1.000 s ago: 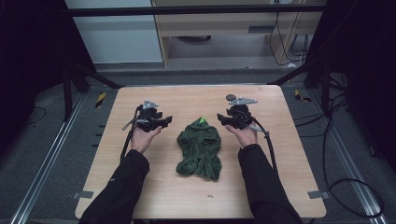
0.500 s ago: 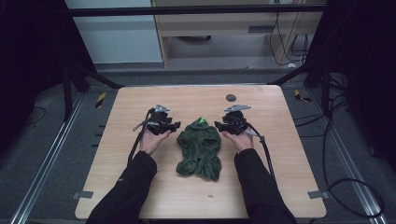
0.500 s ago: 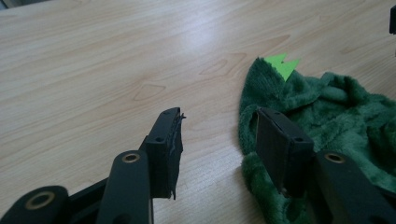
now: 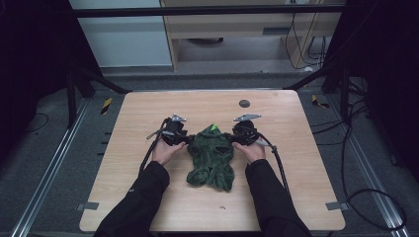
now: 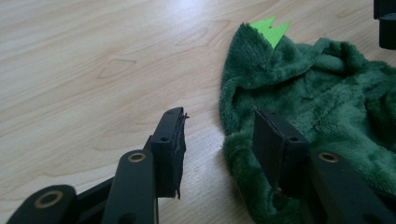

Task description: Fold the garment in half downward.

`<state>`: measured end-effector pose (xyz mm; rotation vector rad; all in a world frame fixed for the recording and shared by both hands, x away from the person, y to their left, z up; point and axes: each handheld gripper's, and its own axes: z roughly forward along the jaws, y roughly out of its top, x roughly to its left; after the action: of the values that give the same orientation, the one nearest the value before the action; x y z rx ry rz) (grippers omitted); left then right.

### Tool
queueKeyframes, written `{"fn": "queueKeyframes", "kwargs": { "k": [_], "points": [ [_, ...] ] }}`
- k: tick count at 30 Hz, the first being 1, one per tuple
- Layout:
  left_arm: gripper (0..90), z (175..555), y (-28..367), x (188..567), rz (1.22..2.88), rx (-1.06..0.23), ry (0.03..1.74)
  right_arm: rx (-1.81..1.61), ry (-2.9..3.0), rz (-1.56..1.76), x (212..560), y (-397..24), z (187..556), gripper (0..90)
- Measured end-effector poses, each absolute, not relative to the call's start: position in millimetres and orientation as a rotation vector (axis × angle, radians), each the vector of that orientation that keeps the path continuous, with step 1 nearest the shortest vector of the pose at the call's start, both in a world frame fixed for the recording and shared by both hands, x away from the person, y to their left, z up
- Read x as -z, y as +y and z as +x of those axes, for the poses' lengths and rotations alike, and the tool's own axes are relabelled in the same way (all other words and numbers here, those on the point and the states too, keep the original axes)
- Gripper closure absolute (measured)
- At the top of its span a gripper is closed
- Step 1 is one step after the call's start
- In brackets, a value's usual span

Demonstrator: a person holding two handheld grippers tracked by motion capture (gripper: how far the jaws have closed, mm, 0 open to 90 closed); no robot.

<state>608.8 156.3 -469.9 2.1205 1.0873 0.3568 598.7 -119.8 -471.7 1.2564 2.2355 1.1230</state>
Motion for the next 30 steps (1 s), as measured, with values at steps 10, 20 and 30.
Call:
{"fn": "queueKeyframes", "kwargs": {
  "k": [10,20,30],
  "points": [
    [55.0,610,146,482,2.164,-0.288,1.091,-1.073,2.290,1.286,488,-111,598,58.7],
    [67.8,609,138,486,2.188,-0.265,1.093,-1.047,2.326,1.303,497,-107,600,68.6],
    [78.4,607,133,486,2.197,-0.251,1.108,-1.020,2.339,1.286,496,-101,597,81.5]
  ]
}}
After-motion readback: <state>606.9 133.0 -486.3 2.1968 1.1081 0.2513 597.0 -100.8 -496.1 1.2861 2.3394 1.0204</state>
